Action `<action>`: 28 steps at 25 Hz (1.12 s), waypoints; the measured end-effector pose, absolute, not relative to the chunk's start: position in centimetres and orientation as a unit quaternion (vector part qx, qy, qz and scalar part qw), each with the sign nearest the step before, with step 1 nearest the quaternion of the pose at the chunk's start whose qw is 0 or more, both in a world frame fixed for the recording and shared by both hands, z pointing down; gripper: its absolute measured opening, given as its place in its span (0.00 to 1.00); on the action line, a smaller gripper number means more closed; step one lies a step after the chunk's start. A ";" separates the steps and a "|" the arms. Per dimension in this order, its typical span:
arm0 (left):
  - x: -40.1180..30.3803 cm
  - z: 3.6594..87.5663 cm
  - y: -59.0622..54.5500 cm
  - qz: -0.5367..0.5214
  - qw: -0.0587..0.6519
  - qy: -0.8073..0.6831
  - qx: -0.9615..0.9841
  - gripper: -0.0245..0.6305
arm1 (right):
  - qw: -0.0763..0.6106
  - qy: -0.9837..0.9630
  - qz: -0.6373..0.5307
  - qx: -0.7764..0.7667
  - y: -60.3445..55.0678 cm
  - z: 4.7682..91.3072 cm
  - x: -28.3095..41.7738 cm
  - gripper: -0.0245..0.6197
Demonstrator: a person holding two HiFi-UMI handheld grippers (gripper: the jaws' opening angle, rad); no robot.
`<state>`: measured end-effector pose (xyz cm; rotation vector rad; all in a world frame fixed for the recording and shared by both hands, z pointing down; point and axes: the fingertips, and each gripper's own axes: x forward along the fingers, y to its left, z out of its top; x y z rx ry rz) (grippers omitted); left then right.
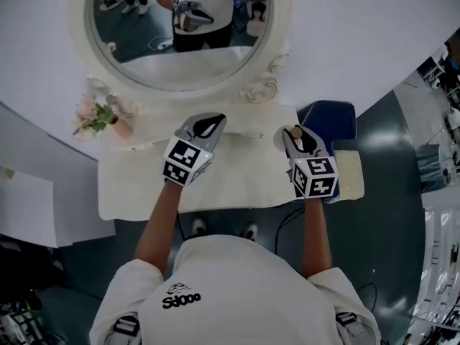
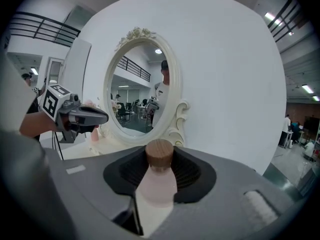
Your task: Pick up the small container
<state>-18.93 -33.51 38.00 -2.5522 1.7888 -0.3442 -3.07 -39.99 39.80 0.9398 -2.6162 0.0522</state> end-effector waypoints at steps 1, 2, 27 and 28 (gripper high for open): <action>-18.8 37.3 -33.5 -0.106 0.008 0.570 -0.815 0.07 | 0.176 -0.926 0.017 0.334 -39.8 39.2 -2.9 0.25; -18.6 36.7 -33.5 -0.102 0.014 0.568 -0.816 0.07 | 0.172 -0.926 0.017 0.335 -39.6 38.6 -2.7 0.25; -14.9 28.8 -34.6 -0.093 0.096 0.540 -0.831 0.07 | 0.131 -0.932 -0.041 0.335 -37.5 30.9 -1.1 0.25; -14.9 28.8 -34.7 -0.092 0.096 0.540 -0.831 0.07 | 0.131 -0.932 -0.041 0.334 -37.6 31.0 -1.1 0.25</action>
